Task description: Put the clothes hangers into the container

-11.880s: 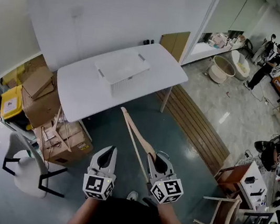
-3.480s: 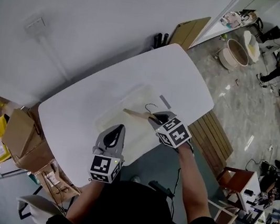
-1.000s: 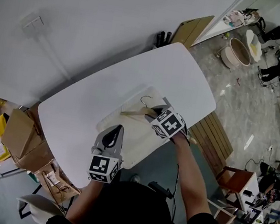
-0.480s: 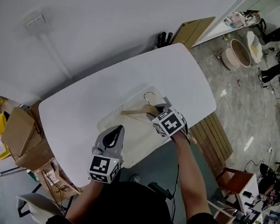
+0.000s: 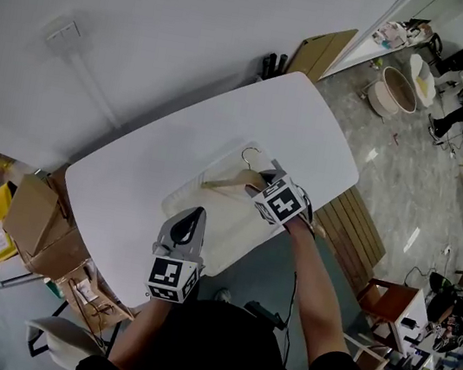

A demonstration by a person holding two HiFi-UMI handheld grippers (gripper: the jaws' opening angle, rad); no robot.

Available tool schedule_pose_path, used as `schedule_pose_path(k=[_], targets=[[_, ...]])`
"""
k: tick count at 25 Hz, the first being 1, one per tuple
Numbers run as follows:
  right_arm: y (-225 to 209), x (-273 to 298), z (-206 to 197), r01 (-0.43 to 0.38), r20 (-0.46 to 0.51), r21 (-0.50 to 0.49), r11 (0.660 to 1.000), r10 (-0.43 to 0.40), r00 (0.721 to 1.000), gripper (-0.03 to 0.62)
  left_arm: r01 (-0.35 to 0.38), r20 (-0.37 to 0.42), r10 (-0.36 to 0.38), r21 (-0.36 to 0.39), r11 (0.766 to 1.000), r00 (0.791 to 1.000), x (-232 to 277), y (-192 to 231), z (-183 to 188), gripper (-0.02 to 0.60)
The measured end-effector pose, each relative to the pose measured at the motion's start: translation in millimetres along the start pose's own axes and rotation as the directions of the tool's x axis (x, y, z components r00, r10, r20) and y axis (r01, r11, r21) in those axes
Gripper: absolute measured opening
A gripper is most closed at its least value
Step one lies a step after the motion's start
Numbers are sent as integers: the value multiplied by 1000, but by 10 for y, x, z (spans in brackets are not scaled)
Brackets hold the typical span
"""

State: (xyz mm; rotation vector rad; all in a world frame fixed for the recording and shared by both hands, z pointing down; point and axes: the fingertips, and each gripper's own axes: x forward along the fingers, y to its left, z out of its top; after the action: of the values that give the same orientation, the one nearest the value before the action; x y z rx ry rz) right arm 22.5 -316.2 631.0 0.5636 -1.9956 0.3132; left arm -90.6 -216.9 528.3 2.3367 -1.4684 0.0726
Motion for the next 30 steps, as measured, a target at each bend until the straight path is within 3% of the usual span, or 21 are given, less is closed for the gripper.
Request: schedule_pose_path(k=[30], targets=[[-344, 112, -276, 63, -67, 29, 998, -61, 996, 192, -17, -12, 17, 2, 1000, 1000, -22, -23, -94, 5]])
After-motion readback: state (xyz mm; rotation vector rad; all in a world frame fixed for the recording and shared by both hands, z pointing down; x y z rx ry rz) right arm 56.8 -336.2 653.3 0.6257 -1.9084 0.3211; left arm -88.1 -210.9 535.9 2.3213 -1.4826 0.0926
